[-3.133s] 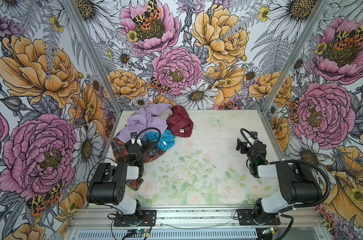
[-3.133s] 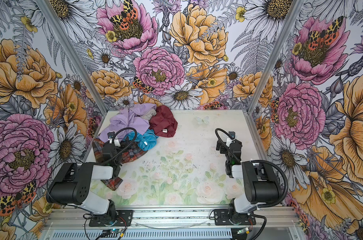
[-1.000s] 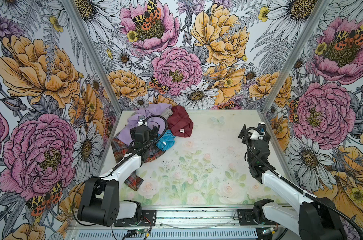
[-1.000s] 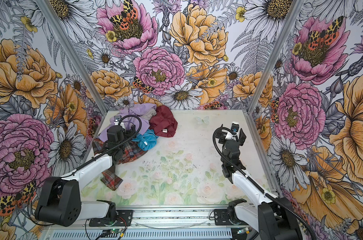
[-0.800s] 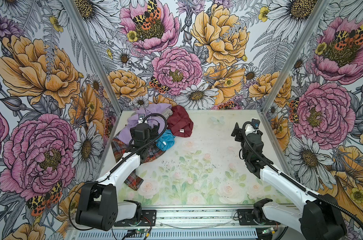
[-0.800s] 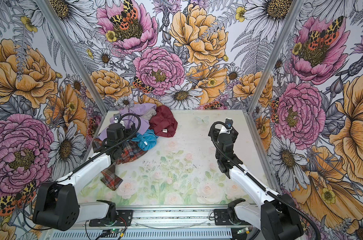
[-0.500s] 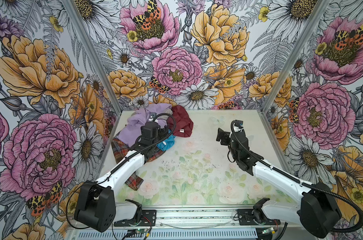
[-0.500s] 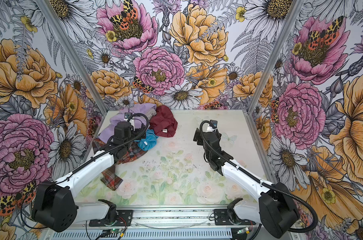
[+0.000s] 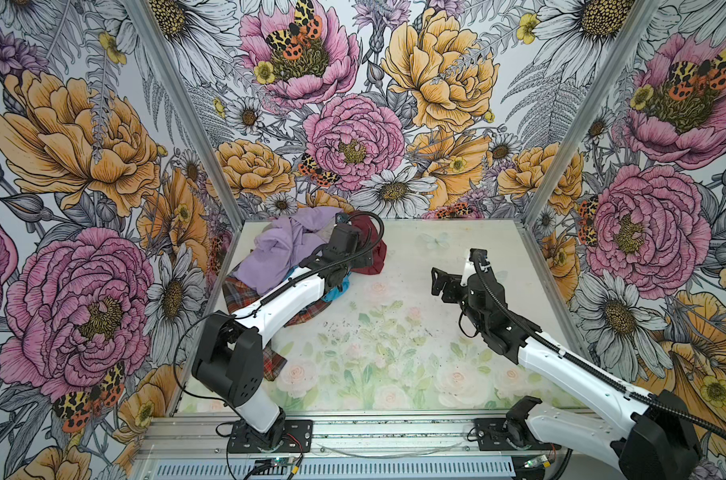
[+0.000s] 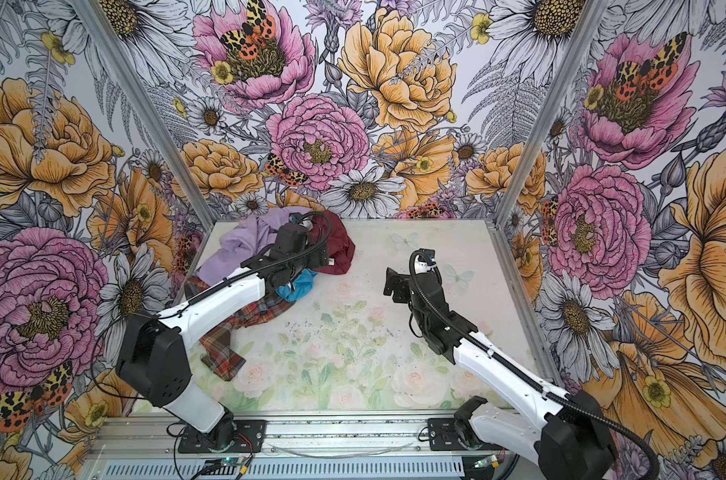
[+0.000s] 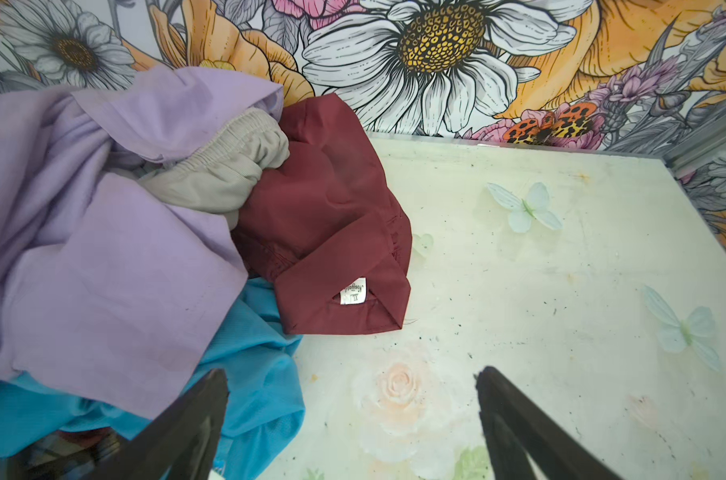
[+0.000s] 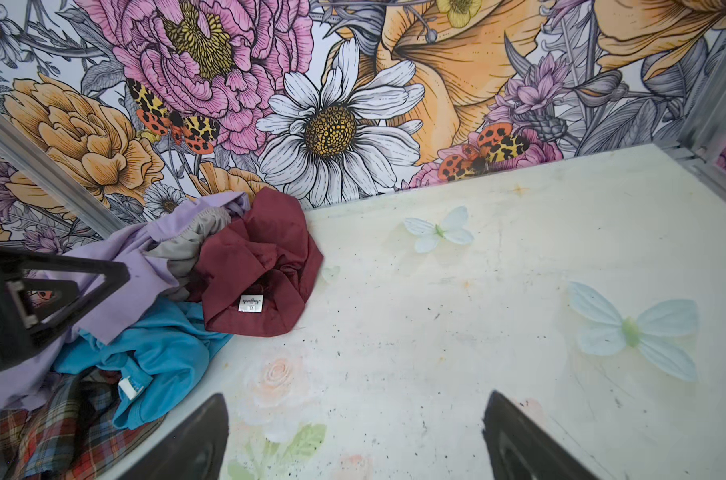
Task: Pick out a specific cloth from the pile
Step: 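Reach the left gripper toward the maroon shirt while the right arm rises, then grasp the maroon shirt with the left gripper and lift it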
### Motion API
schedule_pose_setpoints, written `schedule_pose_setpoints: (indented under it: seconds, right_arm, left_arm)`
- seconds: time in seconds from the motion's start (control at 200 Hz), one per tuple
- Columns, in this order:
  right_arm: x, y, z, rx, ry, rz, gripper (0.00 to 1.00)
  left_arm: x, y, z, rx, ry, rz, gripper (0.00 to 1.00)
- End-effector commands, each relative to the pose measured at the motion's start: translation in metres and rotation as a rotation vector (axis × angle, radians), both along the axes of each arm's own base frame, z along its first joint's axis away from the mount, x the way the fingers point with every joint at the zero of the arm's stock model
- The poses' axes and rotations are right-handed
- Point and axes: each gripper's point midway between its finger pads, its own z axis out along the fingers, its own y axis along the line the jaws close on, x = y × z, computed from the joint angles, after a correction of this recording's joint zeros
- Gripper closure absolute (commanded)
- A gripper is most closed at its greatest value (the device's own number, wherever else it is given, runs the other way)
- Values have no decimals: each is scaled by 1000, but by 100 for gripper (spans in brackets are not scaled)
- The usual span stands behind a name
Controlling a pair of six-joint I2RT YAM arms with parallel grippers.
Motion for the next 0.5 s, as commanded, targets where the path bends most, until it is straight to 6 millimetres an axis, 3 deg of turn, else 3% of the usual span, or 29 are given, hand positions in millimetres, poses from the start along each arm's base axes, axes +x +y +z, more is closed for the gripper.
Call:
schedule_pose_setpoints:
  seconds: [0.0,0.07,0.085,0.145,0.49]
  right_arm:
    - [-14,-9,-9,-56,27,12,3]
    - [-19,-12,-12,-81,38,24,3]
    - [-20,-13,-12,-85,39,26,3]
    - [-23,-13,-14,-101,43,43,2]
    - [-23,-4,-13,-119,77,120,1]
  left_arm:
    - [10,1,-12,28,51,103,8]
    - [21,-5,-11,31,53,133,9]
    - [25,-7,-26,49,77,143,9]
    - [35,-12,-35,48,92,162,9]
    - [87,-25,-62,104,111,248,6]
